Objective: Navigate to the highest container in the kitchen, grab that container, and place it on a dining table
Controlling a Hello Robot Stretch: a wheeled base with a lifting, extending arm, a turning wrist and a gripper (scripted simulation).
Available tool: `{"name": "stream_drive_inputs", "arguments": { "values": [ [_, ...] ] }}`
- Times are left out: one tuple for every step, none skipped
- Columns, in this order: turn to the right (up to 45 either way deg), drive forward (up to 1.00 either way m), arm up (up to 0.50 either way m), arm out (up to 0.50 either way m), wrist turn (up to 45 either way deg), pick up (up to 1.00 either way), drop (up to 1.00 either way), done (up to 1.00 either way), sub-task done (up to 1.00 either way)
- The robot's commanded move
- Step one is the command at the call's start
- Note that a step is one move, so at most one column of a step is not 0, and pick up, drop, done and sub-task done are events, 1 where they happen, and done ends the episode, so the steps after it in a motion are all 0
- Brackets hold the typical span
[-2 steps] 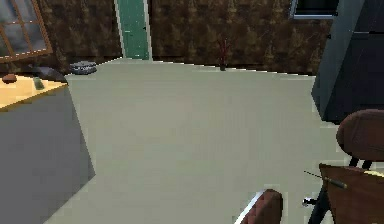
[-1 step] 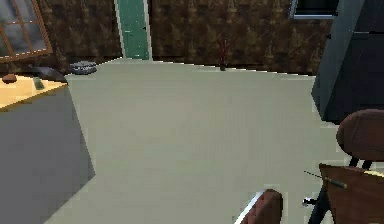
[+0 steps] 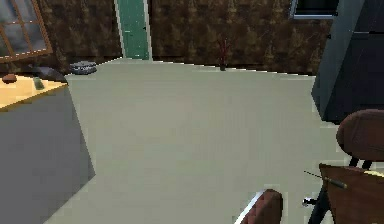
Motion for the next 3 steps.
{"name": "stream_drive_inputs", "arguments": {
  "values": [
    [0.0, 0.0, 0.1, 0.0, 0.0, 0.0, 0.0, 0.0, 0.0],
    [0.0, 0.0, 0.0, -0.08, 0.0, 0.0, 0.0, 0.0, 0.0],
    [0.0, 0.0, 0.0, 0.0, 0.0, 0.0, 0.0, 1.0, 0.0]
  ]
}}
